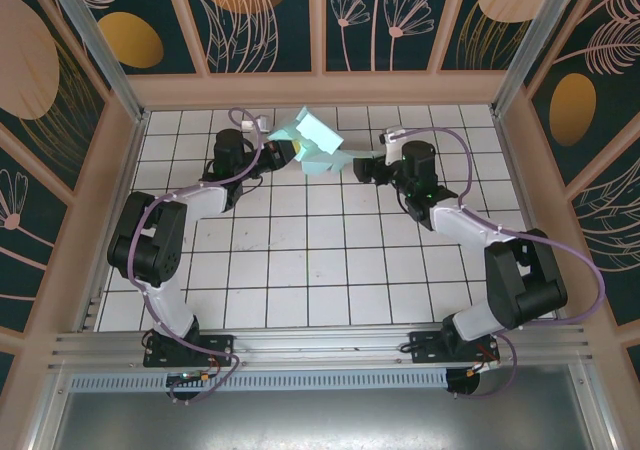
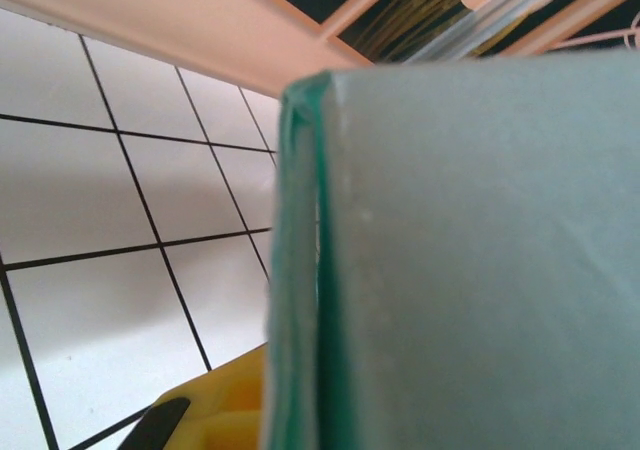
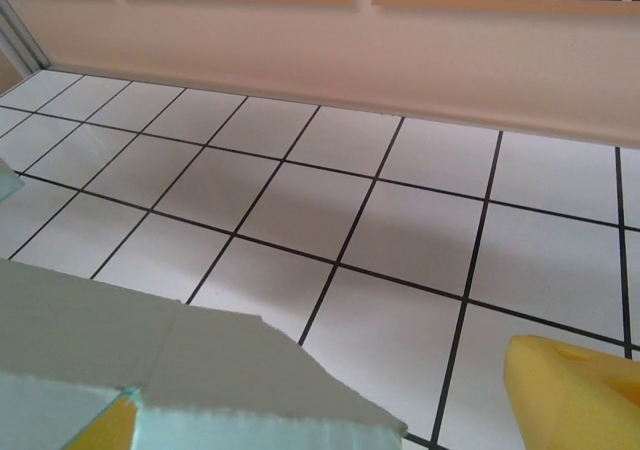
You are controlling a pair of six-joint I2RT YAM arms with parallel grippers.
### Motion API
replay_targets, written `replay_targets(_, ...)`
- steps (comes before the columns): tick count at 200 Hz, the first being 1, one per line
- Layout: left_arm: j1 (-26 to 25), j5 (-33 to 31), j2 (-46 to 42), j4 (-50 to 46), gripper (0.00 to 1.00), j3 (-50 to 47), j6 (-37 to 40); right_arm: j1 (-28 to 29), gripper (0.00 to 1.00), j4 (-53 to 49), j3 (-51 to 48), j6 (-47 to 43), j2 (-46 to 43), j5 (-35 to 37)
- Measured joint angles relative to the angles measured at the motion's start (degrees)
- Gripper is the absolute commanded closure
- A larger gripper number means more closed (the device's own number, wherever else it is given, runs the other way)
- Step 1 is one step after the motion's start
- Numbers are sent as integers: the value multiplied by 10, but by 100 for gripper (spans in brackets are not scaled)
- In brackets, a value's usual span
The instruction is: Fold the paper box
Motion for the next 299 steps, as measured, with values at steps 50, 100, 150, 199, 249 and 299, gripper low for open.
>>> replay_targets(50,0,-59,-26,-43,100,9,8,8,9,-16,-41,-1,-54,-56)
replay_targets(100,0,-103,-3,-99,100,58,-5,59,8,-64,-73,-20,-195,-139)
replay_targets(150,0,-102,5,-132,100,63,25,37,17,-69,-3,16,-181,-168)
replay_targets(199,0,-101,-4,-176,100,63,88,19,36,-91,166,25,-46,-175)
replay_targets(249,0,-100,-12,-197,100,63,113,55,49,-137,224,-22,23,-203)
replay_targets(299,2,-95,-12,-209,100,62,117,83,54,-174,244,-61,59,-176)
